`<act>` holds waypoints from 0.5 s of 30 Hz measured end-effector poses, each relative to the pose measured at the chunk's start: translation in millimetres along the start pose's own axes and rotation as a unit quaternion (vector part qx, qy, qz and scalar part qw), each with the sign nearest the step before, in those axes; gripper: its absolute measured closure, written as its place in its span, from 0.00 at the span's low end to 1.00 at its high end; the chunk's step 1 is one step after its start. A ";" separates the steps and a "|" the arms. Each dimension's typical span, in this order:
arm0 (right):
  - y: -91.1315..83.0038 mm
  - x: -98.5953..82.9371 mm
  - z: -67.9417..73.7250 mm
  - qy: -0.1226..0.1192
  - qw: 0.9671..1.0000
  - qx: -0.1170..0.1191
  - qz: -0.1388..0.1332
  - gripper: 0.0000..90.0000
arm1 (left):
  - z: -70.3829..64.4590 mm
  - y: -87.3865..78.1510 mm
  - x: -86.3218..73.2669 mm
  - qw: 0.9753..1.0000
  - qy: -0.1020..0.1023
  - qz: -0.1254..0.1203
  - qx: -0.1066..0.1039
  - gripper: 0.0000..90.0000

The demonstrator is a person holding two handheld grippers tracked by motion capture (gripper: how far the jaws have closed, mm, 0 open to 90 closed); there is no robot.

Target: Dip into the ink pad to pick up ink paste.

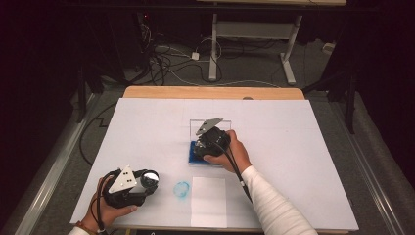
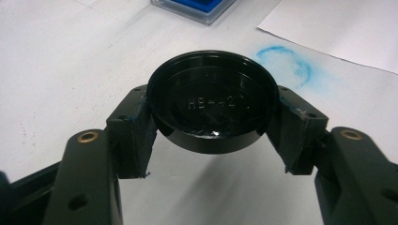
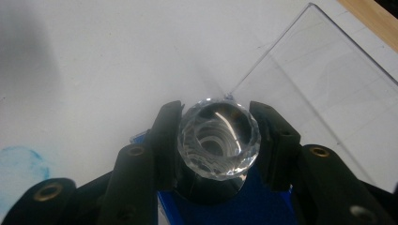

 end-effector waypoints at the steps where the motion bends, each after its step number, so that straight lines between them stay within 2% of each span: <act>1: 0.4 0.1 0.2 -0.001 1.000 -0.001 0.001 0.63 | -0.1 0.2 0.1 1.000 0.001 0.000 0.001 0.41; 15: 3.7 -0.6 -0.6 0.005 1.000 0.001 0.001 0.63 | -0.8 2.3 1.4 1.000 0.006 0.004 -0.003 0.41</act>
Point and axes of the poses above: each handheld gripper's, and its own axes: y roughly forward along the jaws, x roughly out of its top, z roughly to its left, the point moved 2 cm from there along y, roughly forward along the jaws, and after that the axes turned 1 degree about z, right-handed, at the moved point
